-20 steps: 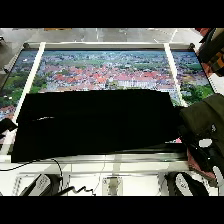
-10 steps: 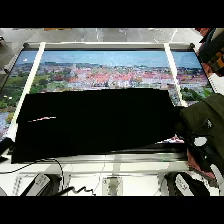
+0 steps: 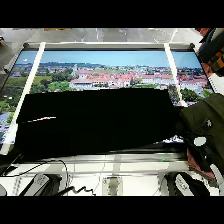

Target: Fold the clothes and pants, and hang the long-sleeved shirts on hangers.

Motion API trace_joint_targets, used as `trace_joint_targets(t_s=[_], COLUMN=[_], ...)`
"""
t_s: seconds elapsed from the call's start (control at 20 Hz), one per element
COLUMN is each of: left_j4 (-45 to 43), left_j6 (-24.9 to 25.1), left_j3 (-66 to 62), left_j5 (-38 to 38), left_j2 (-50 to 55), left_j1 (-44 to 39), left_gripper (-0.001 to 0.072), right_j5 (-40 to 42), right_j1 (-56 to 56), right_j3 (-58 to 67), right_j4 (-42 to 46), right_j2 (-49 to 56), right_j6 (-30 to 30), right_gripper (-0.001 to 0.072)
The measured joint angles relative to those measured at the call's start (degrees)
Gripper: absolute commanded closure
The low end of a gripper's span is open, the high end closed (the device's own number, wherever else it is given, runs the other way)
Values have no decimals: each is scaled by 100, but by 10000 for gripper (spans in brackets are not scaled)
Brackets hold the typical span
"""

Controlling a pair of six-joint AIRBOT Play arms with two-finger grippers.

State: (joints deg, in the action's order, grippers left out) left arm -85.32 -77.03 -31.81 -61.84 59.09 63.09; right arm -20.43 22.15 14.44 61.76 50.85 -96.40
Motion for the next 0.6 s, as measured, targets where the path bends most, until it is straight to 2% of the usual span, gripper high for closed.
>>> trace_joint_targets(t_s=[0.05, 0.1, 0.15, 0.2, 0.25, 0.45, 0.5, 0.6], left_j4=[13, 33, 74, 144, 131, 122, 413, 354], left_j6=[-59, -81, -105, -120, -160, -157, -166, -131], left_j3=[22, 37, 50, 57, 57, -4, -61, -227], left_j5=[192, 358, 505, 597, 597, 649, 1001, 922], left_j2=[52, 109, 184, 269, 328, 341, 280, 33], left_j1=[4, 9, 11, 13, 17, 17, 15, 17], left_gripper=[73, 196, 450, 635, 697, 700, 700, 700], right_j5=[-2, -13, -46, -83, -138, -516, -632, -901], right_j1=[0, 0, 0, 0, 0, 0, 0, 0], right_j3=[0, 0, 0, 0, 0, 13, 33, 109], right_j4=[0, 0, 2, 7, 11, 170, 260, 435], right_j2=[0, 0, 0, 0, -2, -221, -361, -752], right_j6=[0, 0, 2, 4, 7, 15, 15, 15], right_gripper=[692, 692, 693, 693, 693, 694, 694, 694])
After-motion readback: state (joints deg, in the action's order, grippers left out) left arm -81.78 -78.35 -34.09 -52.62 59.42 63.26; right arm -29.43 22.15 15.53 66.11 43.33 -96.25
